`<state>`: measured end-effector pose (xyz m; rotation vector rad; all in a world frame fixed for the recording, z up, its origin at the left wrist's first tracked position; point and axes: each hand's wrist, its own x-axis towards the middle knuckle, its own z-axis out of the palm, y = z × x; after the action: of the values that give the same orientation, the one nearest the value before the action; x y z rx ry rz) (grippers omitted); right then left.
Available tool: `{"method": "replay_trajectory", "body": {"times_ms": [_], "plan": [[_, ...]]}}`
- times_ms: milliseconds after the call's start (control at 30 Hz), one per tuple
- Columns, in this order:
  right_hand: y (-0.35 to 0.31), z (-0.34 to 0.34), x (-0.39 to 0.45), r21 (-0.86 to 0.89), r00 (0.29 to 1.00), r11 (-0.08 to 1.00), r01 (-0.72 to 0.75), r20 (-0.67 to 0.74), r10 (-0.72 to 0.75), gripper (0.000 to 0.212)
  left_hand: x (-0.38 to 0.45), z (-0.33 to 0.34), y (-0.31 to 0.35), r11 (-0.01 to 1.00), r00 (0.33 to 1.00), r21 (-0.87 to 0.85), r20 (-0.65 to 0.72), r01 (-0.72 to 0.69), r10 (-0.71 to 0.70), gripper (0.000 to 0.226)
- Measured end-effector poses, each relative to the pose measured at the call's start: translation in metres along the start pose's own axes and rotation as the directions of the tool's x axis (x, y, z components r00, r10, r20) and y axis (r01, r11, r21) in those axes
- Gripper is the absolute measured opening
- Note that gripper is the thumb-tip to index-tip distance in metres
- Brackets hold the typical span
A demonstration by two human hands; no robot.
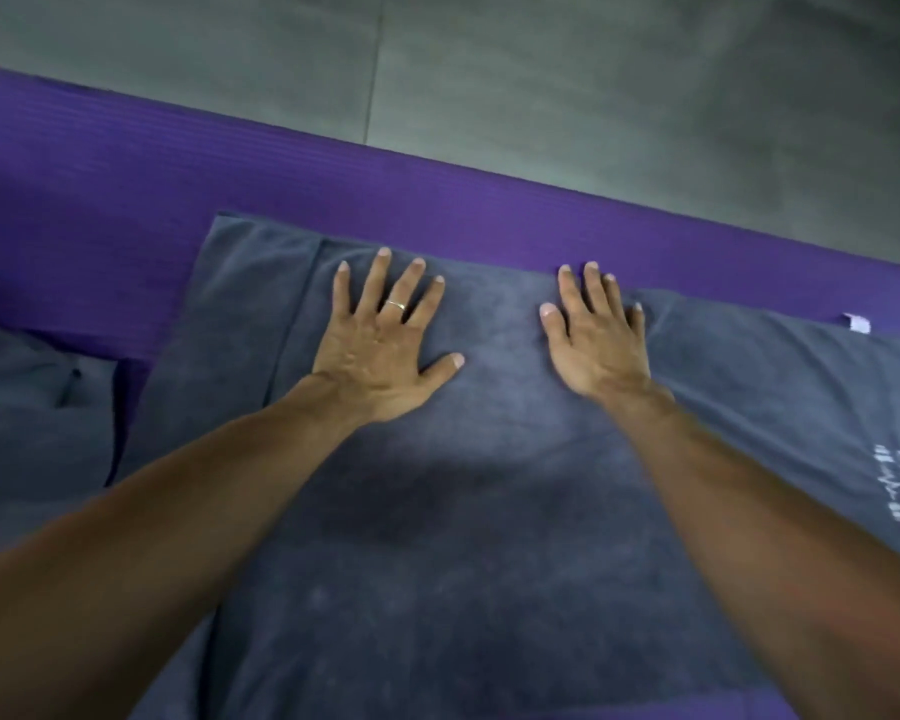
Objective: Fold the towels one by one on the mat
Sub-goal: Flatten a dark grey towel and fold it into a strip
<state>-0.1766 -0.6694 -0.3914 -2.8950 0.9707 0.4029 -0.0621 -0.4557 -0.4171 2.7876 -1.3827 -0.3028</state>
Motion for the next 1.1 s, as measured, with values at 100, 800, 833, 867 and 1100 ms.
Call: {"method": "replay_trajectory", "body": {"times_ms": [100,800,833,867,1100], "plan": [[-0.004,-0.009,-0.023,-0.076,0.959,0.969,0.234,-0.146,-0.243,0.057,0.003,-0.013,0.013,0.999,0.999,-0.031,-0.032,0.019,-0.02,0.086],[0.27,0.02,-0.024,-0.022,1.0,1.0,0.004,-0.027,-0.004,0.068,0.016,0.012,0.254,1.0,0.998,-0.019,0.064,-0.018,0.019,0.098],[0.278,0.019,-0.024,0.008,0.998,0.999,-0.035,-0.044,0.036,0.066,0.018,0.011,0.255,1.0,0.997,0.013,0.076,0.004,-0.004,0.1],[0.277,0.019,-0.029,0.055,0.995,0.998,-0.034,-0.094,0.04,0.064,0.018,0.009,0.257,0.999,0.997,0.038,0.077,0.011,-0.014,0.099],[0.265,0.062,-0.153,0.166,0.971,0.972,0.164,-0.202,-0.129,0.068,-0.024,0.022,0.327,0.991,0.993,-0.064,-0.037,-0.115,0.113,0.075]]}}
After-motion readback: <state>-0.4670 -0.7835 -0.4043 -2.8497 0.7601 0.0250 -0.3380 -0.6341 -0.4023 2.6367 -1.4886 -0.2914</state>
